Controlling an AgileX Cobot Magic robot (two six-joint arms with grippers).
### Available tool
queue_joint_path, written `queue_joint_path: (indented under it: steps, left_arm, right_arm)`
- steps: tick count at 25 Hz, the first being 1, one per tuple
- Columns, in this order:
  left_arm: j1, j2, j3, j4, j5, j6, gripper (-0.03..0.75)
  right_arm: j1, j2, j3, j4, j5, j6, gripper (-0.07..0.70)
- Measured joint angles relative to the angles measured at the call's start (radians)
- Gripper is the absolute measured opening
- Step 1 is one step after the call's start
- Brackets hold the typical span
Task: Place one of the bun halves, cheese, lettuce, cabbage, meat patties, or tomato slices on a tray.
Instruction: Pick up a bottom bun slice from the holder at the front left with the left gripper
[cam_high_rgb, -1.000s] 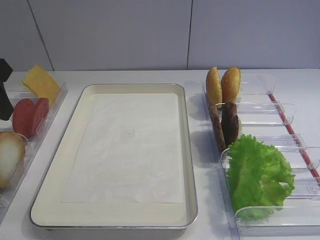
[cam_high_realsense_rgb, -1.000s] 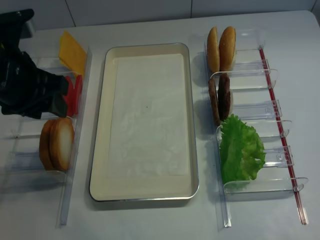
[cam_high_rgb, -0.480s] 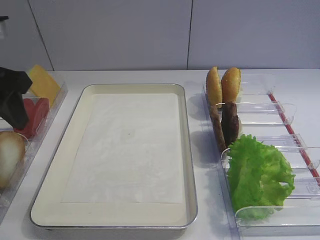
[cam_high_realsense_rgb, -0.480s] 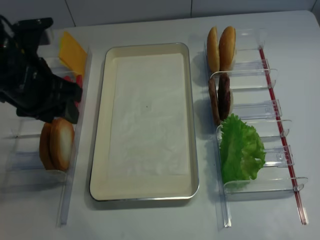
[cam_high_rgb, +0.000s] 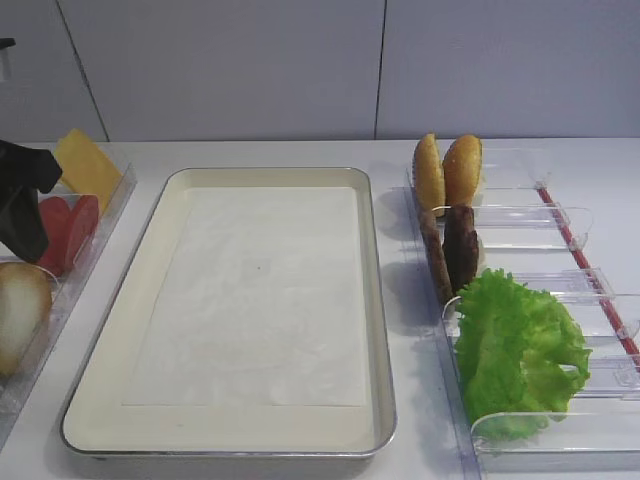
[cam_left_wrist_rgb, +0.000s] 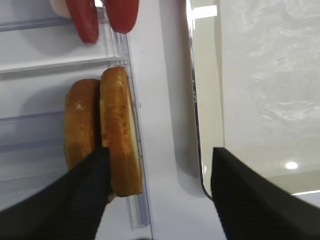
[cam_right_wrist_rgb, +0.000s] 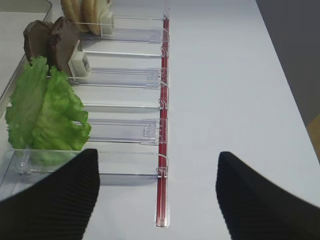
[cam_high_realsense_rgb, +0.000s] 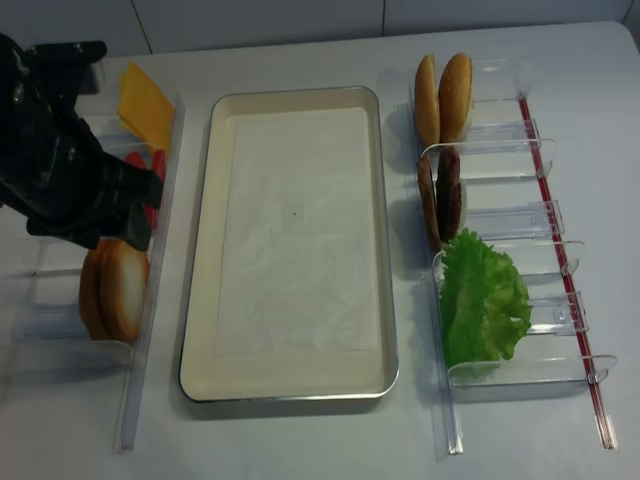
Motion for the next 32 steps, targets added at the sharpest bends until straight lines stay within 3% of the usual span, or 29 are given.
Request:
queue_joint_path:
  steps: [7, 32]
  left_arm:
    - [0.000, 0.000, 0.054, 0.009, -0.002, -0.002, 0.413]
    - [0.000, 0.029, 0.054, 0.034, -0.006, -0.007, 0.413]
  right_arm:
    - [0.000, 0.000, 0.000, 0.000, 0.000, -0.002, 0.500]
    - [0.000, 0.000, 0.000, 0.000, 0.000, -0.002, 0.501]
